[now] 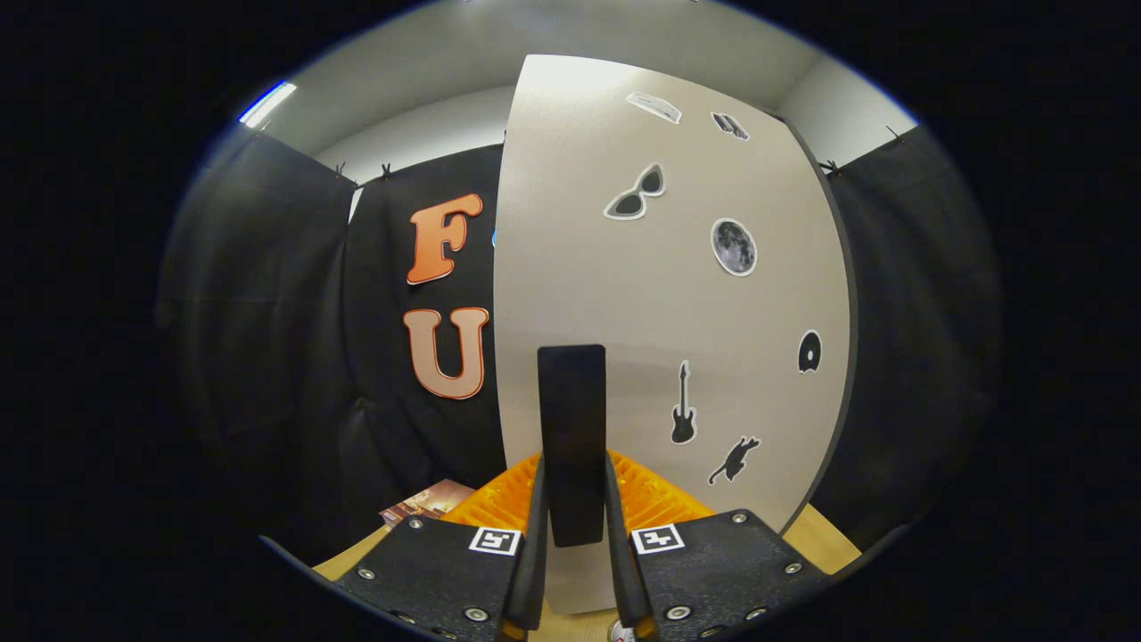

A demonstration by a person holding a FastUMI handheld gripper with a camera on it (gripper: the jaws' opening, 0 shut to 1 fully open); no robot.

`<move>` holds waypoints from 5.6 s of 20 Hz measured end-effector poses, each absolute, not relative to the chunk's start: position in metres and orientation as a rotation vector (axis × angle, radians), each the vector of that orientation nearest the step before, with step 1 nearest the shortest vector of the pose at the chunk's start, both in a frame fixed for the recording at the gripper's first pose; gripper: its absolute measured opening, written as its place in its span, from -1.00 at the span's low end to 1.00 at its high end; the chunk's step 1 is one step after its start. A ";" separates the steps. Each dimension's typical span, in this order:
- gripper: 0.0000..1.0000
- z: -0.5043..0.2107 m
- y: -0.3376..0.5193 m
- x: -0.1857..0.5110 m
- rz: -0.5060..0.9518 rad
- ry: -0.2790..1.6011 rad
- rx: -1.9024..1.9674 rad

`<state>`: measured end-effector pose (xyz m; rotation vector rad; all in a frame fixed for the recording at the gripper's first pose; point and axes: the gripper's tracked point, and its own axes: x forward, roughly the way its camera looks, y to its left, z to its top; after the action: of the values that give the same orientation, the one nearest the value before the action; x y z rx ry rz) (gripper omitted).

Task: Open the shoe cabinet door, grab the shoes and put them into the shoe cabinet, then close the shoe cabinet door.

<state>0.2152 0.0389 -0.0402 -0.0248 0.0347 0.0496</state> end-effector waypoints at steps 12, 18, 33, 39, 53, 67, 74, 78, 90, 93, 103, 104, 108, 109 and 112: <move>-0.42 -0.036 0.007 0.166 0.044 0.018 0.004; -0.42 -0.034 -0.020 0.144 -0.005 0.009 -0.007; -0.45 -0.028 -0.150 0.103 -0.179 -0.028 0.043; -0.55 -0.035 -0.227 0.085 -0.230 -0.034 0.154; 0.34 -0.009 -0.201 0.003 -0.307 -0.050 0.024; 0.86 -0.012 -0.040 0.042 -0.090 -0.067 0.031; 0.86 -0.051 0.018 0.090 -0.037 0.001 0.014; 0.86 -0.068 0.033 0.114 -0.043 0.012 0.018; 0.87 -0.246 0.039 0.173 -0.058 0.317 0.060; 0.86 -0.317 0.040 0.181 -0.060 0.456 0.112; 0.78 -0.453 0.035 0.189 -0.106 0.702 0.141; 0.75 -0.460 0.034 0.191 -0.114 0.717 0.152; 0.57 -0.488 0.030 0.195 -0.139 0.777 0.187; 0.47 -0.494 0.030 0.196 -0.139 0.796 0.192; 0.21 -0.505 0.027 0.199 -0.154 0.811 0.196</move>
<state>0.1990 0.0266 -0.5050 0.1964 0.8107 -0.1545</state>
